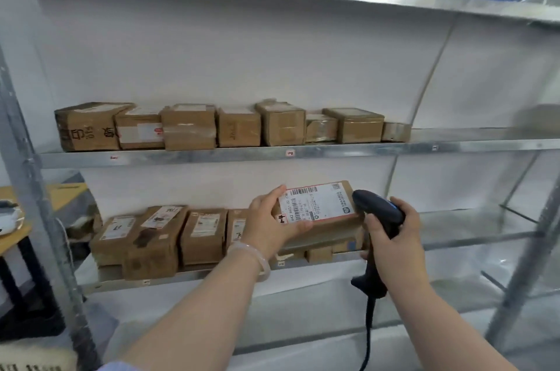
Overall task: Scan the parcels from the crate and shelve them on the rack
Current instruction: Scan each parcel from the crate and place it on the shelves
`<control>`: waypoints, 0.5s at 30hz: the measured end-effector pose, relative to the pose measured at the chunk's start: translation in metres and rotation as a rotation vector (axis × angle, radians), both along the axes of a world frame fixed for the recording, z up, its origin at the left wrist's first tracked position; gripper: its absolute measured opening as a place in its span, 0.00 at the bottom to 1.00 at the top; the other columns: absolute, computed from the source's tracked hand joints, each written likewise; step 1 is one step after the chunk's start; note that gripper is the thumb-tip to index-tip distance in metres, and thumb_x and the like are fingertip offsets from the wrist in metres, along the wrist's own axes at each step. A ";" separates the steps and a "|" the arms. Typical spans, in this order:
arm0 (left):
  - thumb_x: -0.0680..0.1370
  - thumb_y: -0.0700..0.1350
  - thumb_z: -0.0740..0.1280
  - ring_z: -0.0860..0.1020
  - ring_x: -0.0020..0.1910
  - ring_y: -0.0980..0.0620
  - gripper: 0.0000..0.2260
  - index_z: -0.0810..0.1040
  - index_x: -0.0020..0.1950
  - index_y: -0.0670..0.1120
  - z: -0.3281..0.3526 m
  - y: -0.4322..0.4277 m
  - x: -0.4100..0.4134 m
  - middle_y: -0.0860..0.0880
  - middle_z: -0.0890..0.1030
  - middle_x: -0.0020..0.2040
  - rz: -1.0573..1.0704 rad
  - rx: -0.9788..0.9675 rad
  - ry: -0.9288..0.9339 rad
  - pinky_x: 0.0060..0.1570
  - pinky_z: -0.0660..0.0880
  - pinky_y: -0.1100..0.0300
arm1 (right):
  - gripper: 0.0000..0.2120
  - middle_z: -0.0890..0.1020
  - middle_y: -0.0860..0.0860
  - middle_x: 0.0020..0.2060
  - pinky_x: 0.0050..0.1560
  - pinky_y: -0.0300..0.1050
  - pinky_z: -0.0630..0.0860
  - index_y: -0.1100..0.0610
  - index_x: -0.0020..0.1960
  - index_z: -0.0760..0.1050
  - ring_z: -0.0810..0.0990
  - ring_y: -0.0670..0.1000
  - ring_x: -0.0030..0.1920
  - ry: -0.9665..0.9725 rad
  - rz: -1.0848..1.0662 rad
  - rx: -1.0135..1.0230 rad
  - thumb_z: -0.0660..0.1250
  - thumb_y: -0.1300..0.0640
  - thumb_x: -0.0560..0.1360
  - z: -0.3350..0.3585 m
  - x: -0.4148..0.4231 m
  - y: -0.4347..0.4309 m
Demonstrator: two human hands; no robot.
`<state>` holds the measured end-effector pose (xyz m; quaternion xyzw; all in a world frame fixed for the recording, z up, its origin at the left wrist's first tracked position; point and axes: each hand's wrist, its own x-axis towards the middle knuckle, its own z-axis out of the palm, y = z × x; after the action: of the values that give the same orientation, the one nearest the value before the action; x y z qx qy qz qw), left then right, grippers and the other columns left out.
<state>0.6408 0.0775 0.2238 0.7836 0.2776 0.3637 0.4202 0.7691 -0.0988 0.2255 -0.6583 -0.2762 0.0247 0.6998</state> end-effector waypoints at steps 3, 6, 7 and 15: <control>0.68 0.51 0.81 0.72 0.62 0.53 0.40 0.66 0.75 0.58 0.004 -0.031 0.053 0.53 0.67 0.65 -0.048 -0.016 -0.007 0.67 0.71 0.57 | 0.20 0.78 0.41 0.52 0.29 0.37 0.78 0.31 0.57 0.66 0.83 0.43 0.36 0.011 -0.037 0.002 0.69 0.54 0.78 0.004 0.039 -0.035; 0.68 0.51 0.81 0.73 0.63 0.52 0.40 0.65 0.76 0.59 0.006 -0.053 0.096 0.52 0.68 0.67 -0.105 -0.046 -0.016 0.67 0.73 0.55 | 0.20 0.80 0.48 0.50 0.30 0.42 0.77 0.32 0.60 0.65 0.83 0.51 0.31 0.049 -0.103 -0.014 0.68 0.51 0.78 0.006 0.074 -0.062; 0.67 0.50 0.81 0.73 0.64 0.52 0.41 0.64 0.76 0.59 0.007 -0.058 0.109 0.52 0.69 0.68 -0.125 -0.065 -0.021 0.66 0.74 0.52 | 0.19 0.81 0.49 0.50 0.31 0.43 0.77 0.32 0.61 0.65 0.83 0.53 0.30 0.055 -0.116 -0.017 0.68 0.51 0.78 0.007 0.085 -0.068; 0.67 0.53 0.81 0.75 0.63 0.54 0.41 0.60 0.73 0.61 0.018 -0.062 0.195 0.55 0.75 0.66 -0.227 -0.096 -0.060 0.65 0.75 0.51 | 0.20 0.81 0.48 0.48 0.33 0.43 0.77 0.26 0.54 0.66 0.82 0.53 0.29 0.031 -0.190 0.028 0.68 0.52 0.78 0.012 0.153 -0.081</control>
<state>0.8361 0.0156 0.2415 0.7779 0.1915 0.3234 0.5037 0.9225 -0.1799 0.2378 -0.6712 -0.2020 -0.0354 0.7123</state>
